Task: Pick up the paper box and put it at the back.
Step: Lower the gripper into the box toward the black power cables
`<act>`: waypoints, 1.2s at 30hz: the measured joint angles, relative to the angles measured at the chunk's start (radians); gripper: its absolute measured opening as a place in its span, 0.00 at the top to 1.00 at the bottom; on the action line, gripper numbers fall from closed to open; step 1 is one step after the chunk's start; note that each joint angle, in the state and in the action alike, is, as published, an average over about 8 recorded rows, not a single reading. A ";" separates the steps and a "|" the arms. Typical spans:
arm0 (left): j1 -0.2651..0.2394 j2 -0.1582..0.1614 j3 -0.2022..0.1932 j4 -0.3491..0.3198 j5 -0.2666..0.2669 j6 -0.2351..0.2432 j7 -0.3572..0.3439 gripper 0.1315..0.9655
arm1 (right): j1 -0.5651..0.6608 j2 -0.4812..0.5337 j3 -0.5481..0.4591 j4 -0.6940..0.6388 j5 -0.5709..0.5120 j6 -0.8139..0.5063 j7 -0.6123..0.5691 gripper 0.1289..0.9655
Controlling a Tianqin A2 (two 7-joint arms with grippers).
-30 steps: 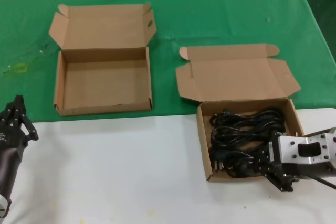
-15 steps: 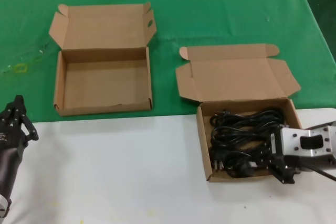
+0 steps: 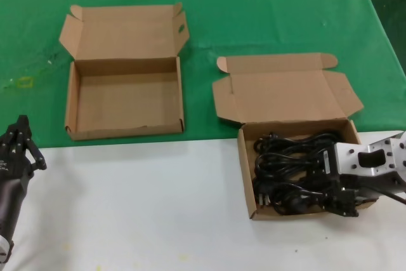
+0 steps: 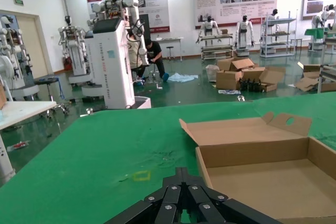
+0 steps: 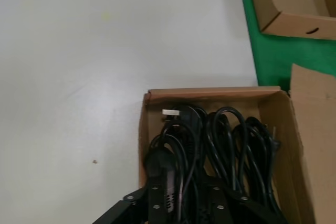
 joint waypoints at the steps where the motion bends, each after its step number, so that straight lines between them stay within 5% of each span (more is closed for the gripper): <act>1: 0.000 0.000 0.000 0.000 0.000 0.000 0.000 0.98 | 0.008 -0.001 -0.003 -0.005 0.006 -0.007 -0.002 0.88; 15: 0.000 0.000 0.000 0.000 0.000 0.000 0.000 0.98 | 0.077 -0.022 -0.040 -0.088 0.043 -0.055 -0.033 0.59; 28: 0.000 0.000 0.000 0.000 0.000 0.000 0.000 0.98 | 0.131 -0.067 -0.083 -0.181 0.034 -0.070 -0.067 0.64; 36: 0.000 0.000 0.000 0.000 0.000 0.000 0.000 0.98 | 0.142 -0.070 -0.090 -0.205 0.046 -0.091 -0.071 0.78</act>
